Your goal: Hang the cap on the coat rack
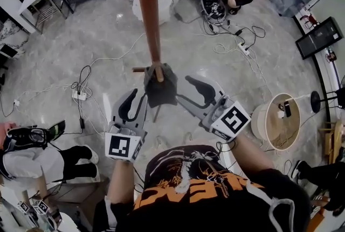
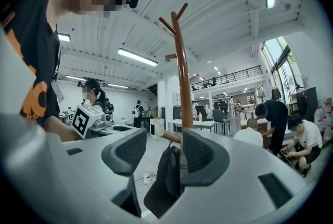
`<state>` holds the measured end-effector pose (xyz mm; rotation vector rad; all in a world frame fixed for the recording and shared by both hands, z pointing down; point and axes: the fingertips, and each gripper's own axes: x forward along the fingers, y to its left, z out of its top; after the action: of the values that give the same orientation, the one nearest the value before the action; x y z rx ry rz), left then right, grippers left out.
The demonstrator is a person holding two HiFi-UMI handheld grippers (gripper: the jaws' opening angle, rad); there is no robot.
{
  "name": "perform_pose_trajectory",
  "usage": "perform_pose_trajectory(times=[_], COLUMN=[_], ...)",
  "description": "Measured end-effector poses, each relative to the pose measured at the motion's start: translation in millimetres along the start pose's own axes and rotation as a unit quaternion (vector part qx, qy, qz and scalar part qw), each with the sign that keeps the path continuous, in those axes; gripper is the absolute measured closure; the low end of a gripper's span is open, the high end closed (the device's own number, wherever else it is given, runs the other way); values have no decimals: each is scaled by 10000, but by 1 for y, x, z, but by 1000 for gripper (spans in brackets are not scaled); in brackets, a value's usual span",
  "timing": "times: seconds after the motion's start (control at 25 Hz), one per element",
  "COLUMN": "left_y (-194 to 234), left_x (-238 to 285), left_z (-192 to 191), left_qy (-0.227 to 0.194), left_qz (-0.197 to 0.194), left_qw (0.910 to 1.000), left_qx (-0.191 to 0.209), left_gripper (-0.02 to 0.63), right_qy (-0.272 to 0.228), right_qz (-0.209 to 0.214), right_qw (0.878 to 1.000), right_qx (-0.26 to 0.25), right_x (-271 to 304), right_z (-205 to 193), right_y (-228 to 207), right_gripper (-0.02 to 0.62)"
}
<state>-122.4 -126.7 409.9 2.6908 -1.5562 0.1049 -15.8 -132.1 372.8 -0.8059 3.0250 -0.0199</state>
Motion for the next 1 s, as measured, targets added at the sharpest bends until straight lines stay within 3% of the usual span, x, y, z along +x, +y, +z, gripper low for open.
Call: perform_pose_trajectory(times=[0.24, 0.4, 0.48, 0.56, 0.6, 1.0], left_y=[-25, -30, -37, -43, -46, -61], left_x=[-33, -51, -54, -52, -50, -49], left_z=[55, 81, 92, 96, 97, 95], left_qy=[-222, -503, -595, -538, -488, -345], left_qz=[-412, -348, -439, -550, -592, -735], left_qw=[9988, 9980, 9971, 9969, 9970, 9966], left_qx=[-119, -178, -204, -151, -119, -145], left_gripper=[508, 580, 583, 583, 583, 583], right_qy=[-125, -154, -244, -283, -265, -300], right_qz=[181, 286, 226, 155, 154, 244], right_qw=[9997, 9995, 9994, 9993, 9994, 9992], right_qx=[47, 52, 104, 164, 173, 134], right_x=[-29, -39, -42, -44, -45, -53], right_z=[51, 67, 76, 81, 81, 87], right_y=[16, 25, 26, 24, 23, 32], right_gripper=[367, 383, 446, 564, 580, 580])
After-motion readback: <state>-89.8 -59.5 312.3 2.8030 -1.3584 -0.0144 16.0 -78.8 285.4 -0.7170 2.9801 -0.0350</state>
